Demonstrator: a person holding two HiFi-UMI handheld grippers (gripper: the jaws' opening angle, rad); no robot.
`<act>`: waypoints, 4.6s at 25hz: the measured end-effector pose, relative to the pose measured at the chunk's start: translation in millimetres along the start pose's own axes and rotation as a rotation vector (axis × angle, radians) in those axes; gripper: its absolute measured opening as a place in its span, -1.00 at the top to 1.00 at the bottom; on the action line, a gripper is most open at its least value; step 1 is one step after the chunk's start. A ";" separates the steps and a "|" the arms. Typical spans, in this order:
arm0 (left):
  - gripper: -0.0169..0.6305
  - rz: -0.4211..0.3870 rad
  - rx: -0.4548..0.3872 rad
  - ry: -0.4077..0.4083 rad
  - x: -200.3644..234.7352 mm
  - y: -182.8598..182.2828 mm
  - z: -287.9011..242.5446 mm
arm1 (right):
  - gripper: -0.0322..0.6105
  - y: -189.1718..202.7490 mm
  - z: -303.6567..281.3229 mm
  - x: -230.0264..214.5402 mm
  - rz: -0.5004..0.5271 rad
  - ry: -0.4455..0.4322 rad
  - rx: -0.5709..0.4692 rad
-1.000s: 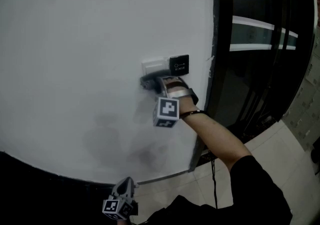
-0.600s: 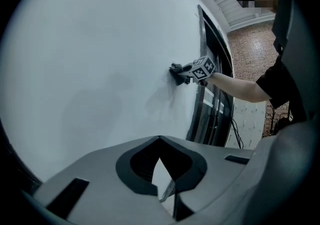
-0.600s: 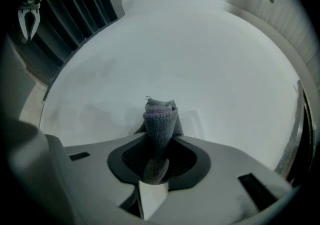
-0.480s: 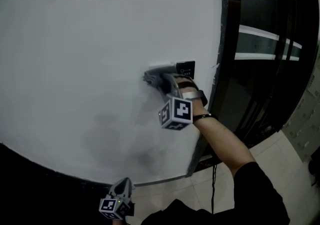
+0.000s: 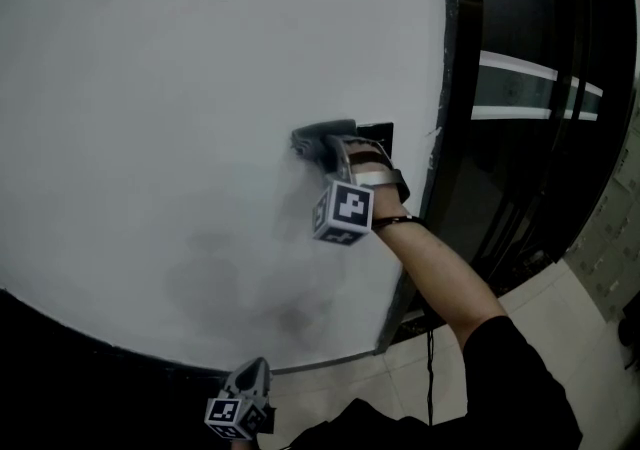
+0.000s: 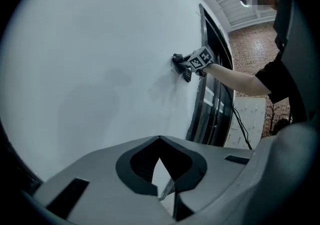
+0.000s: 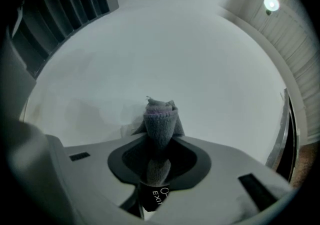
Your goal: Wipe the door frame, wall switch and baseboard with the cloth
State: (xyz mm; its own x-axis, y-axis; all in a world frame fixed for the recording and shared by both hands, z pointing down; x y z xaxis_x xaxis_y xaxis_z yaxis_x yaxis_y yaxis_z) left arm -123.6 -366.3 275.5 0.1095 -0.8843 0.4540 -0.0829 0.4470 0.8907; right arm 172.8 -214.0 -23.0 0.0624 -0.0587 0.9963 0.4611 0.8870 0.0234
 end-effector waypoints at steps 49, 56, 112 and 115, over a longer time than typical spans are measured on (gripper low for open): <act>0.94 -0.026 0.059 0.111 -28.3 -9.0 -56.8 | 0.62 92.8 20.5 -16.4 -0.033 -0.017 0.087; 0.94 -0.016 0.059 0.061 -21.7 -7.6 -48.5 | 0.62 87.9 21.1 0.8 -0.038 -0.050 0.086; 0.94 -0.028 0.061 0.045 -26.7 -11.1 -27.7 | 0.62 45.8 4.2 -13.0 -1.015 -0.431 -0.406; 0.94 -0.030 0.066 0.062 -27.2 -11.3 -33.8 | 0.62 63.6 3.6 -14.7 -1.055 -0.423 -0.387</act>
State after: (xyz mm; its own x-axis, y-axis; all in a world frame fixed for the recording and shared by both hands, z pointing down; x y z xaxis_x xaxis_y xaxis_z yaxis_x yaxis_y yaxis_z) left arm -92.2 -342.7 253.9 0.1738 -0.8862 0.4295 -0.1439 0.4087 0.9013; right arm 198.1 -155.1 -35.9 -0.7684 -0.4545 0.4506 0.3498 0.2914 0.8904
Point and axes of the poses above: the fingertips, and each gripper's own axes: z backward along the fingers, x to its left, y out of its underside, the point moved 10 cm from there along z, backward along the fingers, and after that the axes turned 13 degrees about z, right-handed, at the moved point
